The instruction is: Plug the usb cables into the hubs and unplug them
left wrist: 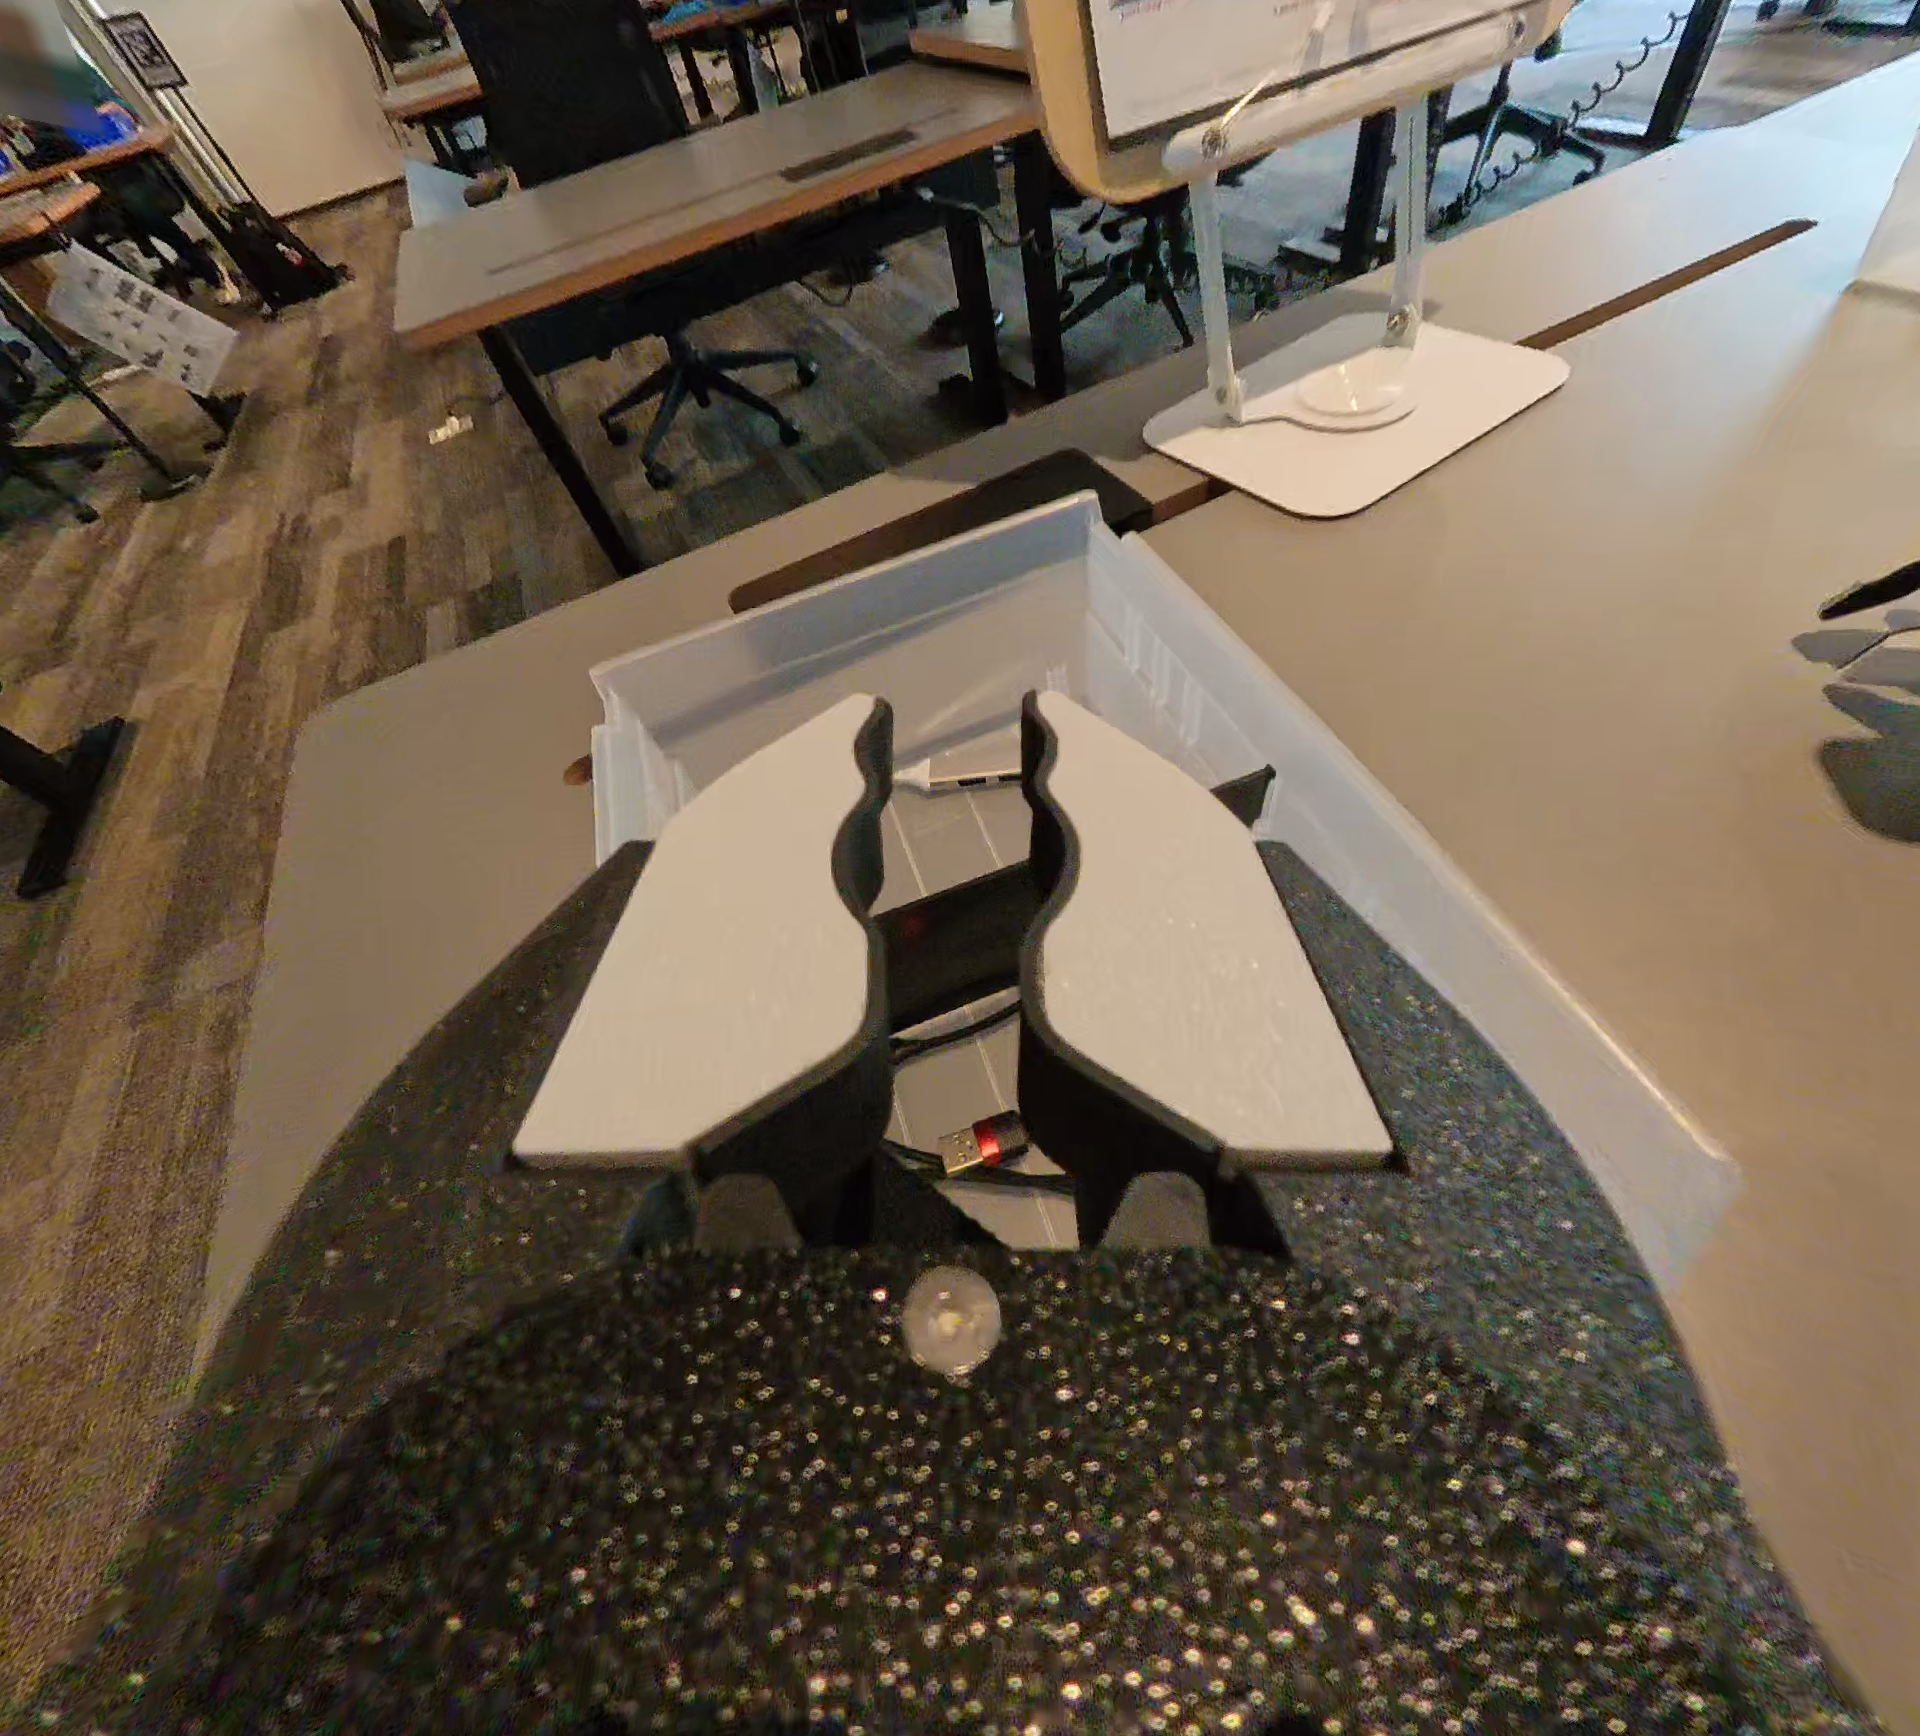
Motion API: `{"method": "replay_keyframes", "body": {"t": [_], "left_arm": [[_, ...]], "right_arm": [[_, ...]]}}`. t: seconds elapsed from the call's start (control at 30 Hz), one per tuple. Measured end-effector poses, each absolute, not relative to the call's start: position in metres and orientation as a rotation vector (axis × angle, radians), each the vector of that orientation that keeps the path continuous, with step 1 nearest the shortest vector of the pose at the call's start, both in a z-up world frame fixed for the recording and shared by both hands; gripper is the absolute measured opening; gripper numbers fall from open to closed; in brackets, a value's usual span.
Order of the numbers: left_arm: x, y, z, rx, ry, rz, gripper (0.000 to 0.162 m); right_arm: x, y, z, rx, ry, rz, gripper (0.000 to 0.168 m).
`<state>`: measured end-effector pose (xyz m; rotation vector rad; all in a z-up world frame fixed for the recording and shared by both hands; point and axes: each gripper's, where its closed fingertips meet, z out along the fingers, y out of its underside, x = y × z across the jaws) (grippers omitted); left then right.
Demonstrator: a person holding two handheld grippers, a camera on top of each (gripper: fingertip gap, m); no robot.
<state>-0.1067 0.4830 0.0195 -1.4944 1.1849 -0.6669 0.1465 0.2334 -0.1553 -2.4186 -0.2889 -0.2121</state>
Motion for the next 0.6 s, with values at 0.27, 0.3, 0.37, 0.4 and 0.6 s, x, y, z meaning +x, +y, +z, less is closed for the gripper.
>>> {"method": "replay_keyframes", "body": {"t": [0.27,0.3,0.37,0.4,0.6], "left_arm": [[-0.102,0.484,0.004,-1.527,1.210,-0.631,0.023],[-0.101,0.484,0.004,-1.527,1.203,-0.633,0.023],[-0.102,0.486,0.006,-1.527,1.174,-0.638,0.023],[-0.103,0.489,0.008,-1.526,1.148,-0.640,0.023],[-0.113,0.505,0.030,-1.452,0.919,-0.747,0.022]], "right_arm": [[0.145,0.233,-0.158,-2.420,-0.298,-0.201,0.024],[0.143,0.235,-0.156,-2.413,-0.302,-0.192,0.024],[0.136,0.242,-0.147,-2.391,-0.325,-0.140,0.025],[0.131,0.250,-0.137,-2.372,-0.351,-0.105,0.025],[0.052,0.378,-0.010,-2.198,-0.740,0.239,0.020]]}}
